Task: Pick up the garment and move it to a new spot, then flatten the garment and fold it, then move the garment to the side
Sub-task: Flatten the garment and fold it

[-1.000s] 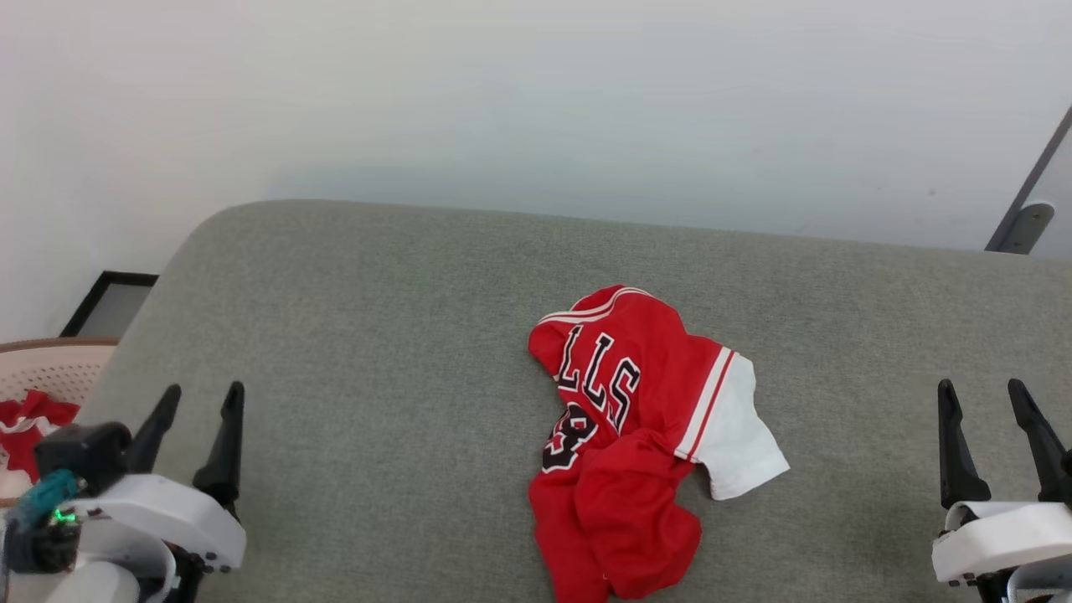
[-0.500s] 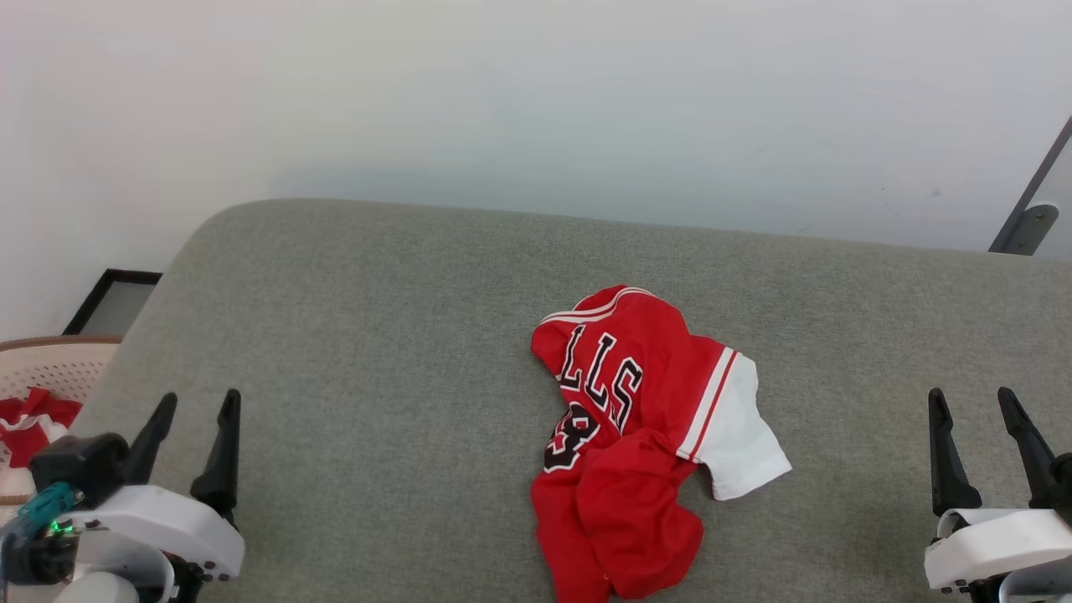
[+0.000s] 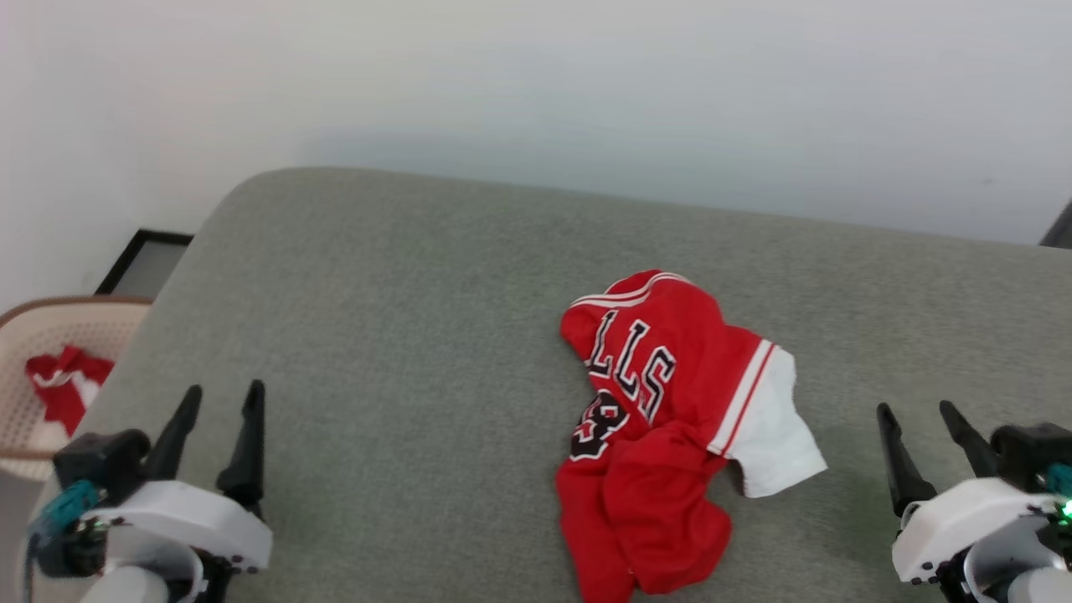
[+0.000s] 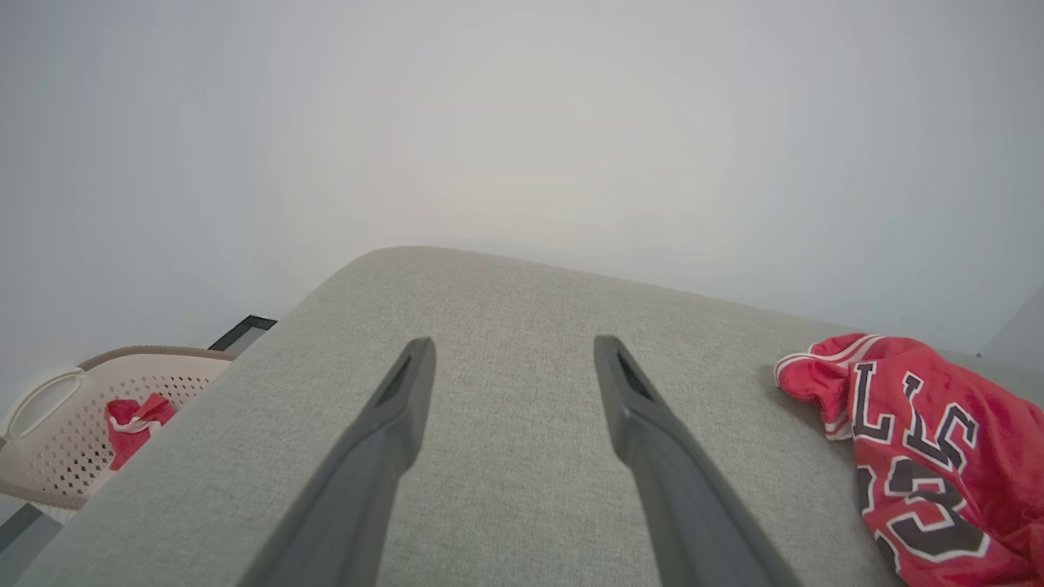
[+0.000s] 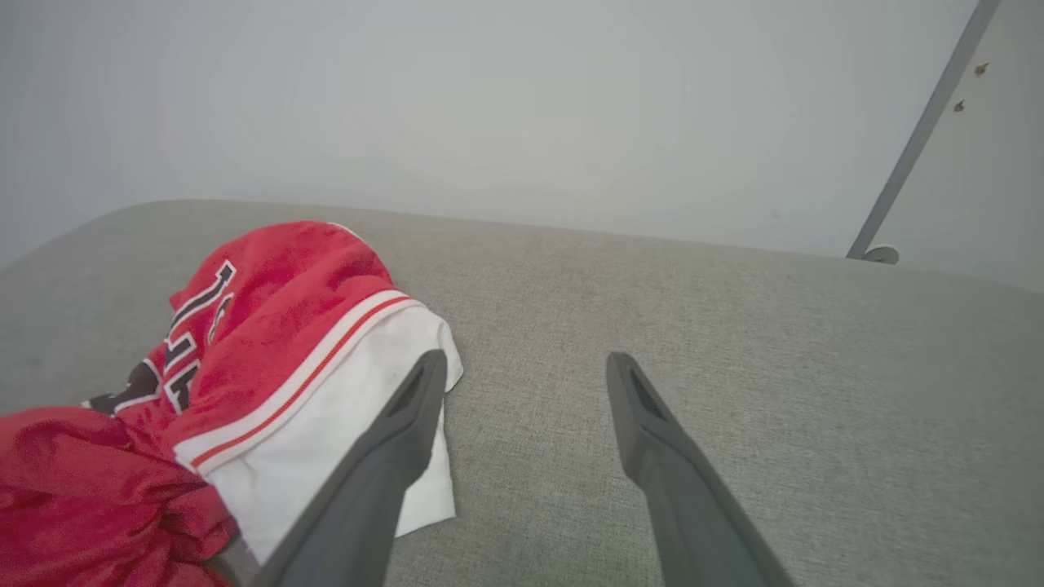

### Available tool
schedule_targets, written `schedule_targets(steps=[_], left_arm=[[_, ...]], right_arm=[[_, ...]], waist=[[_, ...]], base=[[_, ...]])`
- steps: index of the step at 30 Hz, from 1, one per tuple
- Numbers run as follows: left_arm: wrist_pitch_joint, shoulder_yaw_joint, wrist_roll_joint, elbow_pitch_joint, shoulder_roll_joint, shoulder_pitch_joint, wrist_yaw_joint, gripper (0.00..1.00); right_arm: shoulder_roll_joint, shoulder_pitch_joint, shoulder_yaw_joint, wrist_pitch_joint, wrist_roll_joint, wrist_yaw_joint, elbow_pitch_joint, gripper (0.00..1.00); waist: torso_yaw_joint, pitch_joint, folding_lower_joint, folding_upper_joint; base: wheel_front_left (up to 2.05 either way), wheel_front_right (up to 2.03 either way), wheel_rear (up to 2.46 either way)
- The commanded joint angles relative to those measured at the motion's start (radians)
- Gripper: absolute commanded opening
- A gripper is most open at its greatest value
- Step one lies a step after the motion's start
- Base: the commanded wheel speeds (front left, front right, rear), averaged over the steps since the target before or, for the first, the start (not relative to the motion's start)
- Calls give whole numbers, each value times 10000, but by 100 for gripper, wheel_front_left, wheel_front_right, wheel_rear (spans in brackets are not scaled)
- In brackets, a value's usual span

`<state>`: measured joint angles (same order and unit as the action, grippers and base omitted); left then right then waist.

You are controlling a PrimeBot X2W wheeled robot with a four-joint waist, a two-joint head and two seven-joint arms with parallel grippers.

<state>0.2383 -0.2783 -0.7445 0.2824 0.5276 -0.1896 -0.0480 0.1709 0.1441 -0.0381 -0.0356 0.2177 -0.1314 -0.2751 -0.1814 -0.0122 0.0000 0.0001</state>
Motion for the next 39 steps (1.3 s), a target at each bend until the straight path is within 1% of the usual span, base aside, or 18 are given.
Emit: schedule_targets(steps=[1,10,11,15,18,23,24,25,33,37,39], left_arm=[[64,-73,90,-12,-98,-160,45,100],[175,-289,352,241,-561,-659,184,100],[175,-289,352,241,-561,-659,184,100],[205,-310,443,351,-707,-791,244,100],[230,-276,477,426,-759,-879,304,100],[246,-252,518,524,-862,-988,339,100],[250,-238,516,548,-892,-1015,363,100],[253,-234,527,580,-903,-1032,393,100],[272,-94,628,713,-910,-1075,482,100],[276,-63,703,711,-901,-1107,508,100],[278,-82,772,705,-911,-1133,553,100]], right_arm=[[130,233,115,413,101,14,-176,100],[686,889,935,2632,551,14,-863,100],[686,889,935,2632,551,14,-863,100],[867,972,1166,3571,640,14,-1226,100],[855,1061,1220,4305,627,14,-1573,100],[823,1149,1307,5013,472,14,-2013,100],[858,1186,1460,5064,443,14,-2010,2],[890,1219,1513,5015,439,14,-1980,0],[1389,1649,1391,4916,662,17,-1437,0],[1739,1804,1060,5101,710,16,-1026,0],[2040,1862,788,5202,690,16,-861,0]], waist=[[-392,-349,0,-1],[-1165,-961,0,-1],[-1165,-961,0,-1],[-1349,-1094,0,-1],[-1429,-1174,0,-1],[-1511,-1273,0,-1],[-1511,-1286,0,-1],[-1506,-1297,0,-1],[-1207,-1211,0,-1],[-1035,-1165,0,-1],[-968,-1180,0,-1]], base=[[0,0,0],[0,0,0],[0,0,0],[0,0,0],[0,0,0],[0,0,0],[0,0,0],[0,0,0],[0,0,0],[0,0,0],[0,0,0]])
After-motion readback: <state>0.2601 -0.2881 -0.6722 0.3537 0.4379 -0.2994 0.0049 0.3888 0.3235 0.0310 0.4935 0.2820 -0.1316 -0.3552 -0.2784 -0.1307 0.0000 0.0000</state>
